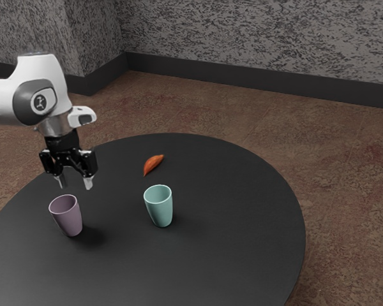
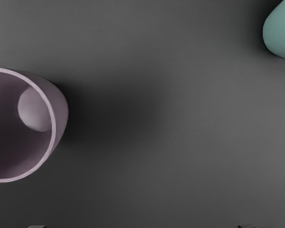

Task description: Place the left cup onto the right cup

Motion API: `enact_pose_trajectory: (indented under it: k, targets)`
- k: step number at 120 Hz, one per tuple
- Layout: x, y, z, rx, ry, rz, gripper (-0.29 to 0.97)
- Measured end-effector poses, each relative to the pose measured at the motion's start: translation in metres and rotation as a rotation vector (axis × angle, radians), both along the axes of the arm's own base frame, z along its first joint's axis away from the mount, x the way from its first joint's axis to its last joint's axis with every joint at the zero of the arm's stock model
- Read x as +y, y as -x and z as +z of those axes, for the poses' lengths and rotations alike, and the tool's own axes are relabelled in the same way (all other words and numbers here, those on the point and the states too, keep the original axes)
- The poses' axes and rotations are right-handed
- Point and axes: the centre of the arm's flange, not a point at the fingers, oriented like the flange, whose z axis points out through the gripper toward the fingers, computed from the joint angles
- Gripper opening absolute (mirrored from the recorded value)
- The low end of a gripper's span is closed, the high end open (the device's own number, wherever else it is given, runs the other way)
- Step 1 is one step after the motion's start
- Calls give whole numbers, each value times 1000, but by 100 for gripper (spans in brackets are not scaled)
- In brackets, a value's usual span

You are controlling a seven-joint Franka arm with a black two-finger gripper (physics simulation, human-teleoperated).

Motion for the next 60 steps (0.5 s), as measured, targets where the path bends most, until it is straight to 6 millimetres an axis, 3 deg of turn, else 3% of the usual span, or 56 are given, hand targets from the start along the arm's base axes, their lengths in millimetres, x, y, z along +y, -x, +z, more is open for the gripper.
enact_pose_trajectory:
  k: [60]
  targets:
    - [30,0,-57,7,7,74,44]
